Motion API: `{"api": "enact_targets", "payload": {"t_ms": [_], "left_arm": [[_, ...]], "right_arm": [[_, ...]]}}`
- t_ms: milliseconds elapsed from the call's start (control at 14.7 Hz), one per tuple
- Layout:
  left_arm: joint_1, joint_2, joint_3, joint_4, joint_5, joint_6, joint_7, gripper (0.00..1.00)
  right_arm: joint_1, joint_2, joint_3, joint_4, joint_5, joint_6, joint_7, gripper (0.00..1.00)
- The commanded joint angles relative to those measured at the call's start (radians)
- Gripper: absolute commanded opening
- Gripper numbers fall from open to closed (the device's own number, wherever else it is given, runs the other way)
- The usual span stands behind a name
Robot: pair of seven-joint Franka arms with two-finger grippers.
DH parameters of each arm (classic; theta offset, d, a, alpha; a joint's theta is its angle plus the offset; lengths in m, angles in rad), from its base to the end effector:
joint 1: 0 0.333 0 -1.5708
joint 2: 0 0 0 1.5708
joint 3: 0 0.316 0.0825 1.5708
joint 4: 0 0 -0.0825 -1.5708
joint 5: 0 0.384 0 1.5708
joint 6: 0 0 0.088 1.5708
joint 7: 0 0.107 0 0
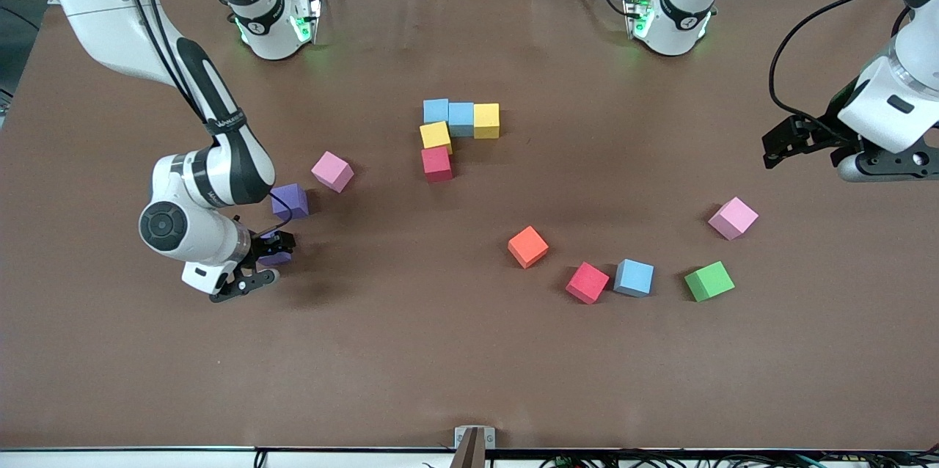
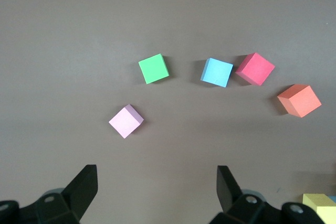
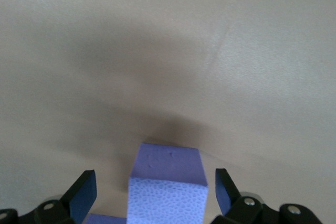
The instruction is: Arrange 11 blocks into digit 3
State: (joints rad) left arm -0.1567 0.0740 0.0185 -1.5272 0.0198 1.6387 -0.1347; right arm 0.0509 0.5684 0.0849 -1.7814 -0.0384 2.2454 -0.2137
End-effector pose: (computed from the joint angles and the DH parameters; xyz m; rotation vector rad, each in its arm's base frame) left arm 0.5786 -0.0789 0.6092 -3.1251 0.0071 -0.0626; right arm 0.6421 0.0827 0.2294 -3.0646 -0.5641 0.1579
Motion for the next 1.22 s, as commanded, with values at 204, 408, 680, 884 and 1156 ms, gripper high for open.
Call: {"api": "enact_targets", "payload": {"t_ms": [204, 408, 680, 884, 1156], "left_arm": [[0.003, 0.02, 0.003, 0.038, -0.02, -0.005, 0.003, 1.0], [0.008, 0.018, 0.003, 0.038, -0.02, -0.005, 0.004, 1.0], [0.006, 0.038, 0.003, 0.038, -0.02, 0.007, -0.003, 1.0], [0.006, 0.061, 0.005, 0.039, -0.021, 0.065, 0.003, 1.0], [0.006, 0.087, 0.005, 0.039, -0.018, 0.104, -0.005, 1.0]], "right_arm": [[-0.04, -0.021, 0.018, -0.062, -0.017, 0.02, -0.019, 1.0], [-0.04, -0.016, 0.018, -0.111, -0.017, 0.094, -0.018, 1.0], [-0.037, -0.016, 0.018, -0.131, -0.017, 0.118, -0.019, 0.6], [-0.029, -0.024, 0.021, -0.122, -0.017, 0.096, -0.016, 0.37], [0.033, -0.039, 0.023, 0.015, -0.017, -0.071, 0.017, 0.34]]}}
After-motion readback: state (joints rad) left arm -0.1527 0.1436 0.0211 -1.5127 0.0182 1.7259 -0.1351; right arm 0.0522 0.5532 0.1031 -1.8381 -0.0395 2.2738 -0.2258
